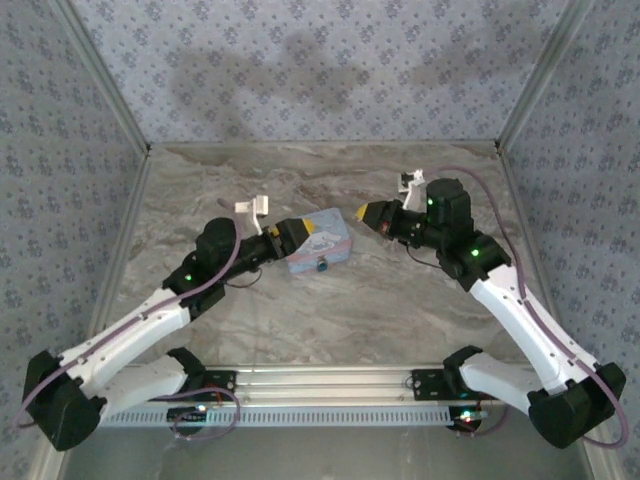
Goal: Unlock the padlock with the key
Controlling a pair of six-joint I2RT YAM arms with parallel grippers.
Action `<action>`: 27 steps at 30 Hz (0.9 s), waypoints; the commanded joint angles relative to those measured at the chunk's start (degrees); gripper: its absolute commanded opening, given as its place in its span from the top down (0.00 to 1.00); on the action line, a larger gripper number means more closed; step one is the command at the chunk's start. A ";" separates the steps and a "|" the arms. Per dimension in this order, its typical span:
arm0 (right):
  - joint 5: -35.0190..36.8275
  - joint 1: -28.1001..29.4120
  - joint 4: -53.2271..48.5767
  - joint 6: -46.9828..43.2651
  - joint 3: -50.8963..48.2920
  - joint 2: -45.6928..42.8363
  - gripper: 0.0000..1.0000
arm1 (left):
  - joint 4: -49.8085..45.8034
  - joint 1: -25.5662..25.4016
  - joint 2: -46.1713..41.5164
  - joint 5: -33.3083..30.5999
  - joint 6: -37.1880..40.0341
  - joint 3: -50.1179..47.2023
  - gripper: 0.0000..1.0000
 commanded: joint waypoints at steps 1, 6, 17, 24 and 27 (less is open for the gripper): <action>-2.33 2.25 7.00 4.70 1.24 -0.83 1.00 | 19.34 -0.58 3.76 6.43 -5.08 2.26 0.31; -2.57 4.24 14.97 9.76 -1.42 -0.75 1.00 | 30.64 -1.57 9.15 8.61 -8.55 3.65 0.29; -2.48 4.74 19.35 12.97 -3.24 -0.22 1.00 | 35.89 -3.44 11.64 9.45 -10.77 4.43 0.36; -2.78 4.60 21.46 14.28 -4.09 -0.22 1.00 | 35.17 -3.75 11.43 9.78 -10.45 4.22 0.48; -3.32 4.62 22.99 15.28 -4.36 -0.22 1.00 | 33.54 -3.76 11.23 9.28 -9.63 4.00 0.42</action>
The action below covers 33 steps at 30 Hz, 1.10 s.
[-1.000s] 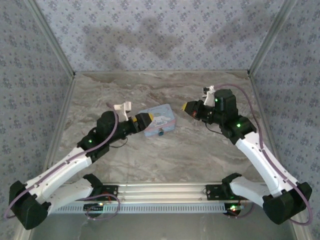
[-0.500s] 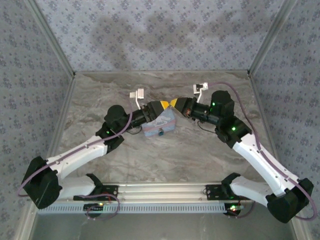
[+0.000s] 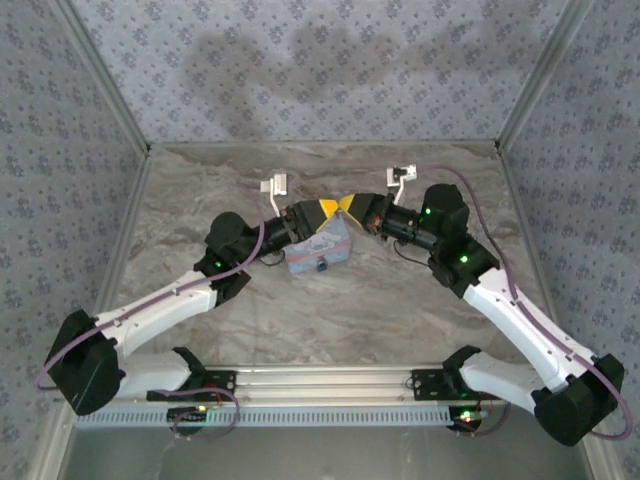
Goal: Unlock the padlock with the key
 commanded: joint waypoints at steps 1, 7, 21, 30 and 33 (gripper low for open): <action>-1.49 0.25 3.45 1.86 -0.52 -0.22 1.00 | 1.73 -0.54 -0.15 0.62 0.59 0.81 0.40; -1.35 -0.03 3.72 1.92 -0.50 -0.49 1.00 | 3.81 -0.78 0.23 1.05 -0.14 0.16 0.46; -2.67 -0.56 6.88 4.59 -1.85 -0.14 1.00 | 3.28 -0.95 0.49 0.71 0.63 -0.22 0.47; -2.92 -0.63 7.88 5.71 -2.78 -0.58 1.00 | 2.29 -1.03 0.57 0.62 1.16 -0.06 0.44; -3.07 -0.70 9.05 6.44 -2.87 -0.58 1.00 | 1.91 -1.09 0.75 0.55 1.29 -0.40 0.39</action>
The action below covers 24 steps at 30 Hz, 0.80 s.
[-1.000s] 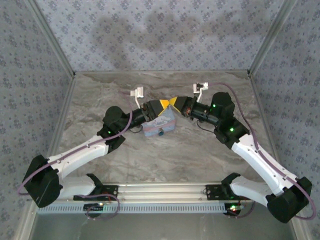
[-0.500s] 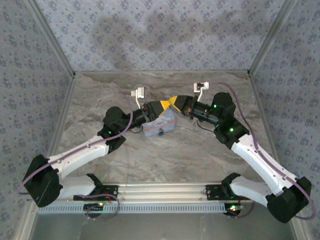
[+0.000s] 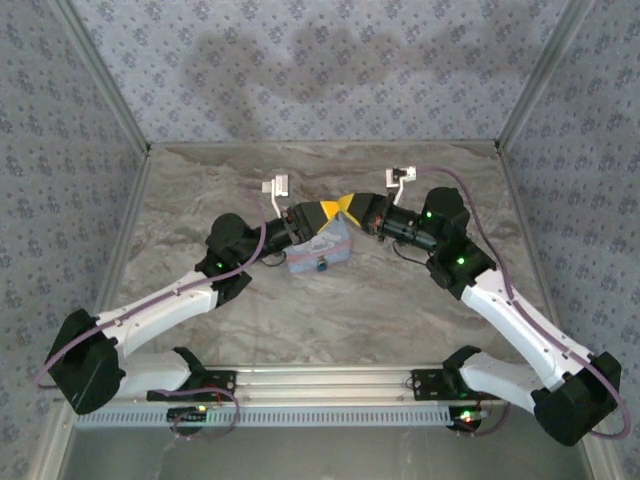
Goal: Unlock the padlock with the key
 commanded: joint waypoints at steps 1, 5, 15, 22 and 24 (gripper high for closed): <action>-1.31 -0.40 3.19 1.46 -0.39 -0.62 1.00 | 1.12 -0.48 0.62 0.28 1.10 -0.53 0.39; -1.34 -0.70 4.51 2.61 -0.91 -0.73 1.00 | 1.44 -0.68 0.71 0.26 1.12 -1.11 0.37; -1.60 -1.32 4.47 3.07 -1.97 -0.97 1.00 | 1.02 -0.86 0.05 -0.18 1.76 -1.12 0.60; -2.96 -2.62 3.00 3.02 -2.09 -1.84 1.00 | -2.26 -0.79 -1.66 -0.91 3.50 -1.02 0.66; -3.23 -2.90 2.65 2.98 -2.36 -2.19 1.00 | -2.63 -0.80 -1.67 -0.93 3.56 -1.02 0.75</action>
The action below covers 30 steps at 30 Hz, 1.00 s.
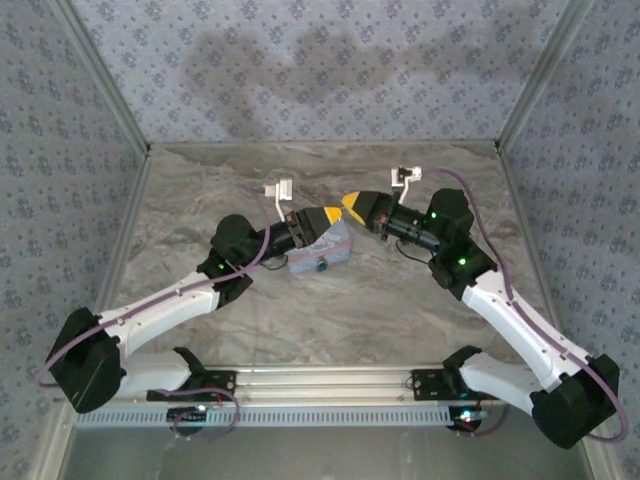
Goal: Unlock the padlock with the key
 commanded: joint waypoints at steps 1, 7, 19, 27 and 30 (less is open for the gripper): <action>-1.68 -0.57 -0.63 0.64 -0.69 -1.76 1.00 | -0.08 -0.42 -1.87 -0.23 1.25 -0.09 0.77; -2.41 -0.93 -0.74 0.91 -1.02 -2.18 1.00 | -0.38 -0.29 -1.76 -0.22 1.62 0.32 0.86; -3.59 -0.97 0.00 1.17 -1.02 -1.73 1.00 | 1.02 -0.26 0.65 0.40 0.59 2.00 0.56; -3.63 -1.07 0.36 1.04 -2.09 -1.85 1.00 | 3.30 -0.33 1.54 0.76 -1.32 1.79 0.54; -3.54 -1.16 0.40 0.98 -2.54 -1.94 1.00 | 4.47 -0.24 1.54 0.48 -1.98 1.51 0.54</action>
